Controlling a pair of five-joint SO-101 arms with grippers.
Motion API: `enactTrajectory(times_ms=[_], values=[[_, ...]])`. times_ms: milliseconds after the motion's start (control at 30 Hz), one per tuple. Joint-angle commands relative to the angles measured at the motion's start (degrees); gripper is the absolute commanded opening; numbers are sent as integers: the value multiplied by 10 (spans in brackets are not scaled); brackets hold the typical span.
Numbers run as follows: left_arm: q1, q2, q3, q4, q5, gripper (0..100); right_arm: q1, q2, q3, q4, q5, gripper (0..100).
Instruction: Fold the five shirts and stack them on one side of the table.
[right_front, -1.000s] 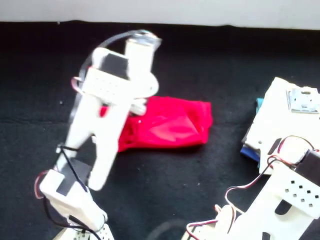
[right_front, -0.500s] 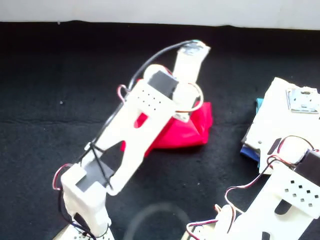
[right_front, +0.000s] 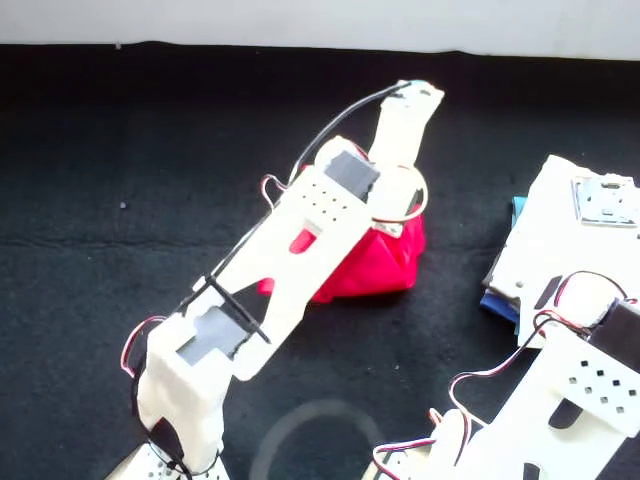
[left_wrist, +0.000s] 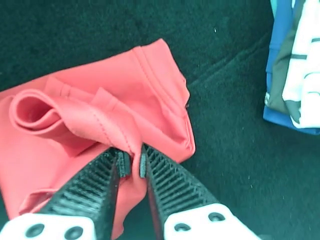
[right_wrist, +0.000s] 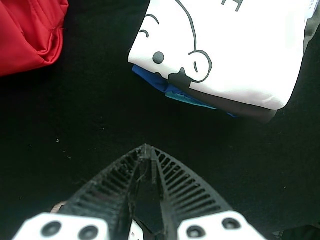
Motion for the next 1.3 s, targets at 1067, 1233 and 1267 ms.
enactTrajectory(times_ms=[1067, 1233, 1267], values=[[-75, 121, -84, 225, -90, 7, 2, -7, 2, 5, 4, 6], [-30, 182, -85, 221, -90, 7, 7, -7, 2, 5, 4, 6], [-10, 180, -85, 233, -90, 7, 7, -7, 2, 5, 4, 6]])
